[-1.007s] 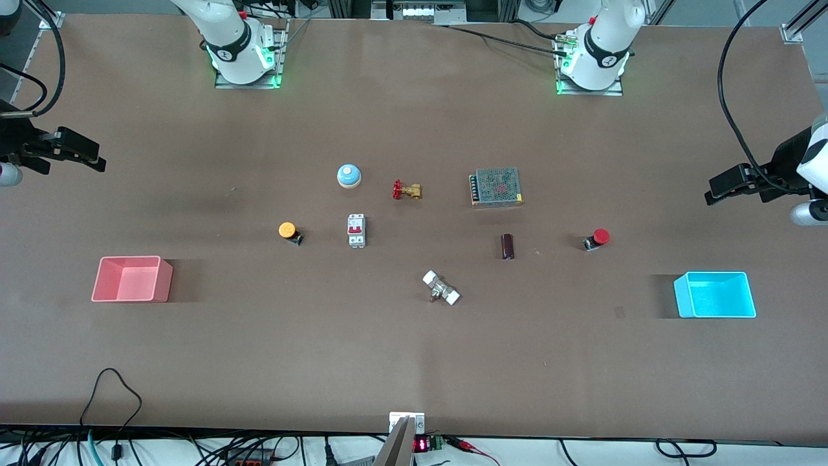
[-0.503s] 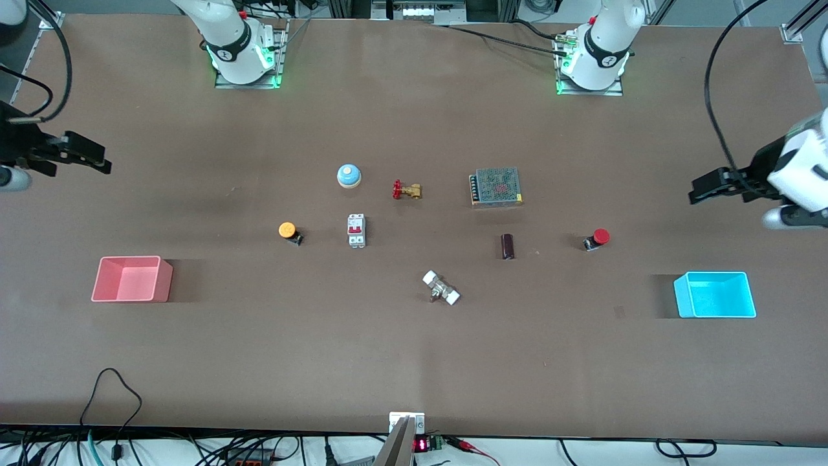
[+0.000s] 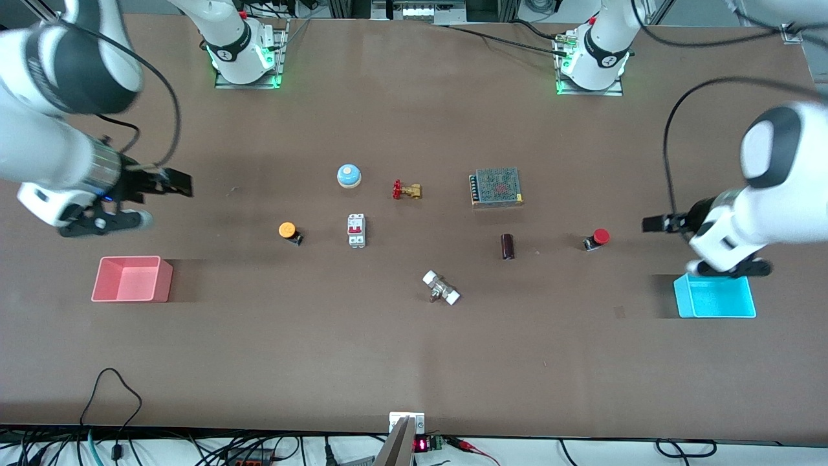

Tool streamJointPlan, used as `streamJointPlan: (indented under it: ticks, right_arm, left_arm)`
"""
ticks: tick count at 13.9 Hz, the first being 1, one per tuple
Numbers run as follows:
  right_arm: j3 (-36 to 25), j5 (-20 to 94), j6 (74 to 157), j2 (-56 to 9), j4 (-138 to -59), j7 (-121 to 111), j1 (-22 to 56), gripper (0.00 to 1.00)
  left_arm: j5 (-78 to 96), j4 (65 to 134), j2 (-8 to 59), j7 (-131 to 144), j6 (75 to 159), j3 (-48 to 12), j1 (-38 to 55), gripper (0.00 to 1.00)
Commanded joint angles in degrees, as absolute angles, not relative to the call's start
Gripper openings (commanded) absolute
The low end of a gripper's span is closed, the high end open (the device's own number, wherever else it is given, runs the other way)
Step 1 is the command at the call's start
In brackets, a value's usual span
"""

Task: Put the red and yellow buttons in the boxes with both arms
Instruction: 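Move the right gripper toward the yellow button while the left gripper reaches the red button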

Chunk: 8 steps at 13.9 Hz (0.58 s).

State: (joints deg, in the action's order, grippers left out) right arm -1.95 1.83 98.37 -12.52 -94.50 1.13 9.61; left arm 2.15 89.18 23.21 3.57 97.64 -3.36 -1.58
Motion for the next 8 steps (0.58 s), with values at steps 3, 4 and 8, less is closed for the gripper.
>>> streamJointPlan:
  ticks: [3, 4, 8]
  right_arm:
    - [2.5, 1.3, 117.8, -10.6, -109.1, 20.8, 10.3, 1.00]
    - [3.2, 1.3, 119.8, -11.2, -110.2, 23.7, 10.4, 1.00]
    - [5.2, 1.3, 127.8, -14.1, -114.0, 24.7, 11.0, 1.00]
  left_arm:
    - [3.2, 102.9, 23.4, 2.1, 116.5, -3.4, -0.7, 1.00]
    - [4.7, 106.0, 23.5, 3.1, 119.8, -3.4, -0.7, 1.00]
    - [7.5, 112.8, 23.5, 12.5, 125.7, -3.4, -0.5, 1.00]
